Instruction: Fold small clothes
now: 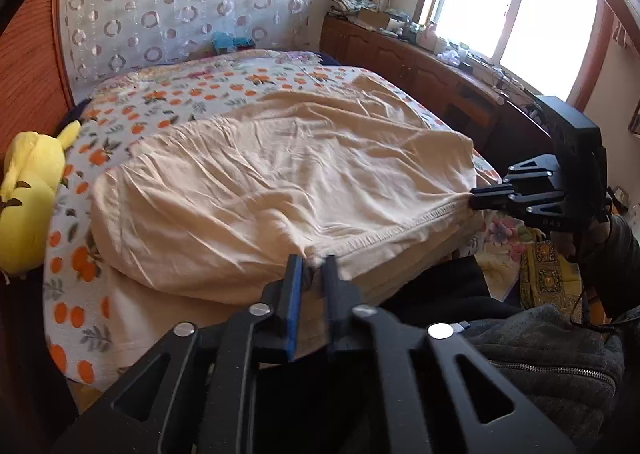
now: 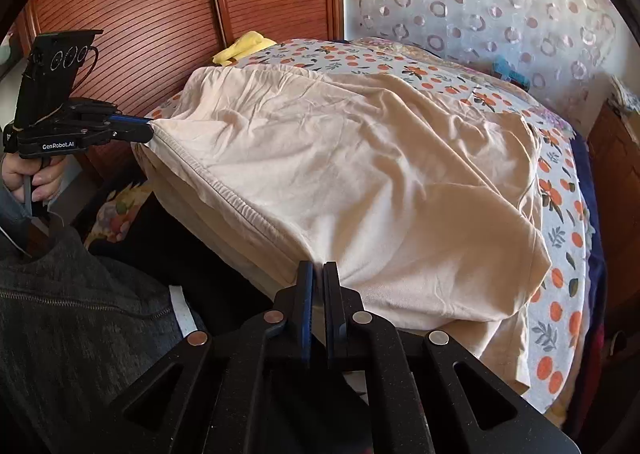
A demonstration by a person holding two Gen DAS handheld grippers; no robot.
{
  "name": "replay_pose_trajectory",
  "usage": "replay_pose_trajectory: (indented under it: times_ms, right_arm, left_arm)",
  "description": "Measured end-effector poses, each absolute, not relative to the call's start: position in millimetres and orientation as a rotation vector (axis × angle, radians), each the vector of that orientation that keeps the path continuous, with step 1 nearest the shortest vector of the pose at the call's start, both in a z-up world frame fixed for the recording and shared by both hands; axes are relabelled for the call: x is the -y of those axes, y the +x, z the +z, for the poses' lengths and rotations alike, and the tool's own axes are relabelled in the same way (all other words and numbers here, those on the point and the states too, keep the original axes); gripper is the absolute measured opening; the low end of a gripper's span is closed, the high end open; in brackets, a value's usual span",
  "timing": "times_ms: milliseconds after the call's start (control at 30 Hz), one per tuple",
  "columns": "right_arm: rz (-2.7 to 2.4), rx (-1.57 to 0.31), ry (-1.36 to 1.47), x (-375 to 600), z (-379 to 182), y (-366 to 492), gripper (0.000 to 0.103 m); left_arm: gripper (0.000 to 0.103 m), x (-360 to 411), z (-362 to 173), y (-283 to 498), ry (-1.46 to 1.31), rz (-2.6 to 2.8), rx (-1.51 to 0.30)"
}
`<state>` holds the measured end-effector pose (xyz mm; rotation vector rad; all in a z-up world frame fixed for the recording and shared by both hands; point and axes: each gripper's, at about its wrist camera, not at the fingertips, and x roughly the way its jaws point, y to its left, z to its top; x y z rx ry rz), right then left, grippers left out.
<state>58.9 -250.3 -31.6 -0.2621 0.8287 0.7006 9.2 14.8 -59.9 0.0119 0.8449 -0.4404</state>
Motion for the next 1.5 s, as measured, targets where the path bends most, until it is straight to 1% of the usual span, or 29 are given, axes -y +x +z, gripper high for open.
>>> replay_pose_trajectory:
  times_ms: [33, 67, 100, 167, 200, 233, 267, 300, 500, 567, 633, 667, 700, 867, 1033, 1133, 1167, 1233, 1267, 1300, 1333, 1433, 1500]
  right_arm:
    - [0.687, -0.819, -0.258, 250, -30, 60, 0.004]
    - [0.672, -0.811, -0.255, 251, -27, 61, 0.009]
    - [0.664, -0.803, -0.253, 252, -24, 61, 0.011]
    - [0.644, -0.777, -0.252, 254, -19, 62, 0.026]
    - [0.637, -0.765, -0.248, 254, -17, 64, 0.029]
    - [0.63, -0.756, -0.239, 253, -15, 68, 0.032]
    - [0.62, -0.75, -0.23, 254, -14, 69, 0.035]
    - [0.603, -0.742, -0.22, 253, -13, 73, 0.036]
    - [0.571, -0.689, -0.212, 240, -10, 86, 0.037]
    - [0.566, -0.679, -0.227, 233, -11, 93, 0.037]
    - [0.564, -0.675, -0.234, 226, -14, 102, 0.038]
    - [0.562, -0.673, -0.239, 222, -16, 109, 0.039]
    - [0.555, -0.671, -0.243, 219, -19, 116, 0.039]
    - [0.527, -0.684, -0.246, 202, -34, 154, 0.039]
    - [0.506, -0.711, -0.221, 186, -45, 184, 0.04]
    - [0.505, -0.721, -0.213, 177, -52, 194, 0.049]
    - [0.5, -0.725, -0.218, 174, -54, 196, 0.051]
    - [0.494, -0.739, -0.224, 170, -63, 204, 0.051]
    - [0.494, -0.743, -0.225, 170, -66, 205, 0.052]
    - [0.494, -0.747, -0.225, 170, -69, 206, 0.052]
    - [0.498, -0.762, -0.221, 172, -72, 208, 0.052]
    - [0.504, -0.761, -0.199, 176, -70, 210, 0.052]
    - [0.505, -0.766, -0.188, 179, -72, 212, 0.052]
  left_arm:
    - [0.043, -20, -55, 10, 0.013, -0.425, -0.825]
    - [0.046, -26, -50, 12, 0.011, -0.41, -0.807]
    - [0.046, -32, -46, 16, 0.004, -0.398, -0.798]
    - [0.052, -47, -40, 30, -0.017, -0.37, -0.788]
    - [0.059, -55, -37, 39, -0.024, -0.345, -0.781]
    - [0.062, -62, -36, 47, -0.028, -0.32, -0.772]
    - [0.062, -70, -35, 56, -0.035, -0.296, -0.763]
    - [0.062, -77, -34, 65, -0.041, -0.272, -0.762]
    - [0.062, -108, -39, 109, -0.045, -0.192, -0.759]
    - [0.058, -113, -45, 125, -0.061, -0.208, -0.779]
    - [0.04, -117, -57, 150, -0.085, -0.227, -0.843]
    - [0.038, -117, -63, 160, -0.086, -0.229, -0.874]
    - [0.037, -116, -70, 170, -0.076, -0.222, -0.905]
    - [0.036, -119, -104, 211, -0.101, -0.226, -1.055]
    - [0.036, -110, -114, 221, -0.085, -0.237, -1.093]
    - [0.036, -107, -115, 229, -0.077, -0.225, -1.099]
    - [0.036, -106, -115, 232, -0.072, -0.222, -1.101]
    - [0.036, -104, -113, 238, -0.055, -0.221, -1.098]
    - [0.032, -102, -113, 241, -0.044, -0.226, -1.098]
    - [0.02, -100, -113, 244, -0.032, -0.234, -1.1]
    - [0.014, -98, -112, 246, -0.021, -0.244, -1.101]
    - [0.01, -94, -102, 247, 0.068, -0.22, -1.067]
    - [0.01, -96, -87, 250, 0.084, -0.199, -1.011]
